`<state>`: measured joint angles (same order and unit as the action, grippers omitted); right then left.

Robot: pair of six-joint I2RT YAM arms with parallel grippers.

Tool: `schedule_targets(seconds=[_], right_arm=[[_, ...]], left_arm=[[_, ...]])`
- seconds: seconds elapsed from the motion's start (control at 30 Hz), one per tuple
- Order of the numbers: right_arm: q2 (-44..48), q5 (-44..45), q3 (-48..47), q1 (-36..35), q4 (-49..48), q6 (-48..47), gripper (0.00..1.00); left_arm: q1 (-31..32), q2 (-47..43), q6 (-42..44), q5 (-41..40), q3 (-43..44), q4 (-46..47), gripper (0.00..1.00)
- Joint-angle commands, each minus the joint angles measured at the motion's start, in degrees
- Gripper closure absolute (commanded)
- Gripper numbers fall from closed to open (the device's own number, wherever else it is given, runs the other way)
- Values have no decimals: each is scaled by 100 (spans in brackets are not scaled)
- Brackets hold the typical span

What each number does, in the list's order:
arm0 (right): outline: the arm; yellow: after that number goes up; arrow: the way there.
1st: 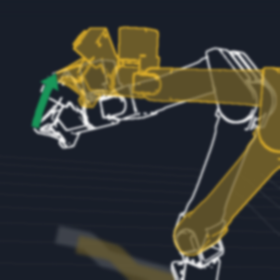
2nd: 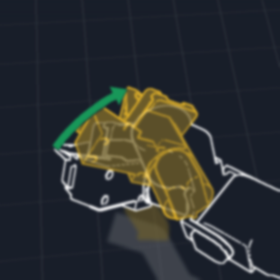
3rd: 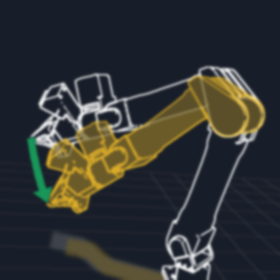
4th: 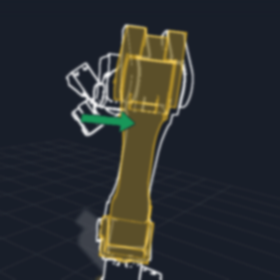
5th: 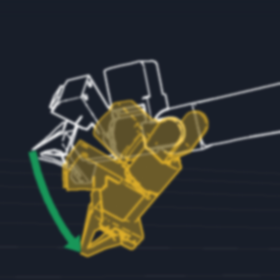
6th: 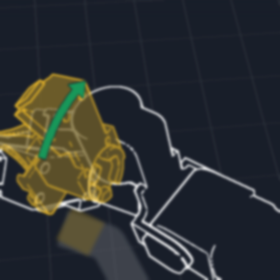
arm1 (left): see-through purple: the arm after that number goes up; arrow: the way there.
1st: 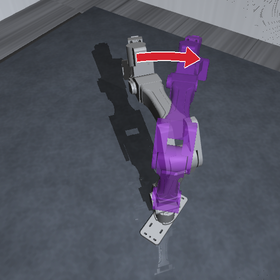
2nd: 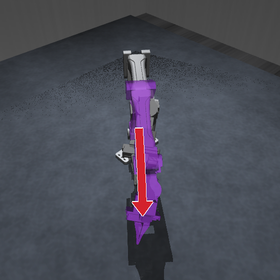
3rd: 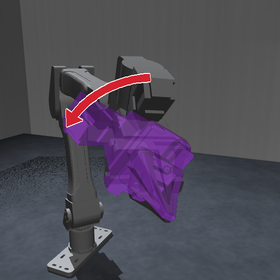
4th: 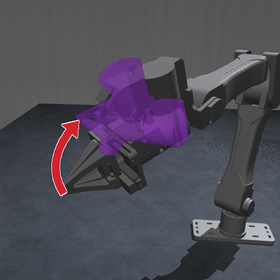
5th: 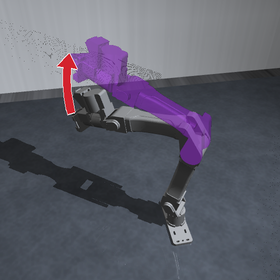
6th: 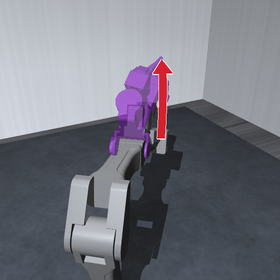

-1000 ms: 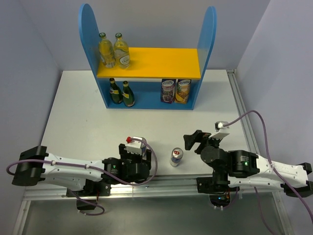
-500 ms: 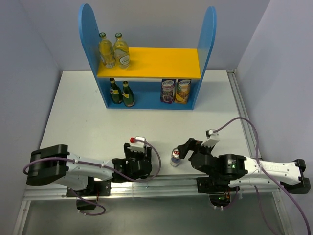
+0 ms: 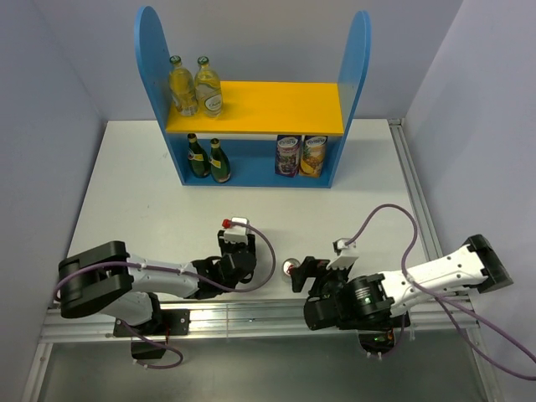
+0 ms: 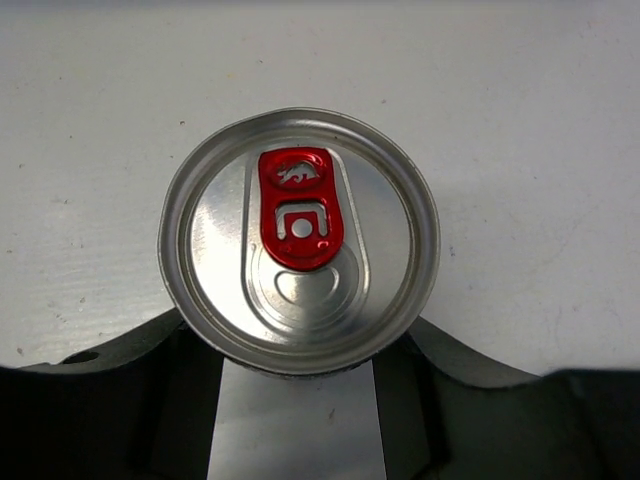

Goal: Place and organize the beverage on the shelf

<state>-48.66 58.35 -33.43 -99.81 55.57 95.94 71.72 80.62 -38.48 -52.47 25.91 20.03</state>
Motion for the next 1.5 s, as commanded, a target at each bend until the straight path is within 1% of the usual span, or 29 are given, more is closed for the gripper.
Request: schedule_targets(seconds=[0.0, 0.13, 0.2, 0.3, 0.47, 0.53, 0.57, 0.6, 0.63, 0.67, 0.7, 0.73, 0.77, 0.93, 1.07, 1.13, 1.3, 1.33, 1.47], right_arm=[[-520, 405, -365, -231, 797, 1048, 0], [-1030, 599, -620, -478, 1236, 1550, 0], [-1084, 704, -743, -487, 1394, 1716, 0], [-917, 827, -753, -478, 1614, 1849, 0], [-469, 1056, -682, -364, 1808, 1779, 0], [-320, 1152, -691, -311, 1835, 1692, 0], [-258, 1222, -717, -268, 1765, 1430, 0], [-223, 1266, -744, -267, 1608, 1140, 0], [-118, 1284, -744, -267, 971, 755, 0], [-82, 1267, -718, -267, 434, -476, 0], [-47, 1197, -657, -267, -181, -1167, 0], [-55, 1110, -569, -258, -1283, -1748, 0], [-99, 917, -412, -267, -1625, -2311, 0], [-730, 433, -269, -57, -2610, -2764, 0], [-1039, 160, -147, 137, -2998, -3045, 0], [-1092, -67, -15, 355, -3375, -3160, 0], [-1136, -201, 398, 796, -3869, -3415, 0], [-1145, -218, 451, 927, -4087, -3485, 0], [-1198, -315, 732, 1348, -4782, -4186, 0]], left_arm=[[-106, 208, 95, 307, -42, 449, 100], [-132, 349, 69, 342, -60, 502, 100], [-132, 375, 60, 369, -86, 554, 100], [-141, 402, 33, 413, -130, 589, 100], [-141, 428, 7, 448, -183, 669, 100], [-132, 472, -2, 465, -201, 730, 100], [-141, 490, -28, 474, -209, 730, 100], [-141, 516, -45, 483, -201, 730, 100], [-141, 534, -54, 466, -192, 730, 100], [-141, 525, -46, 448, -192, 730, 100], [-141, 490, -11, 448, -200, 756, 100], [-150, 464, 42, 457, -201, 774, 100], [-220, 429, 129, 552, -201, 792, 100], [-694, -54, 437, 1001, -288, 897, 100], [-1019, -283, 631, 1195, -245, 853, 100], [-1090, -301, 657, 1291, -192, 827, 100], [-1205, -407, 631, 1423, -200, 844, 100], [-1213, -415, 605, 1467, -218, 897, 100], [-1213, -433, 570, 1494, -271, 924, 100]])
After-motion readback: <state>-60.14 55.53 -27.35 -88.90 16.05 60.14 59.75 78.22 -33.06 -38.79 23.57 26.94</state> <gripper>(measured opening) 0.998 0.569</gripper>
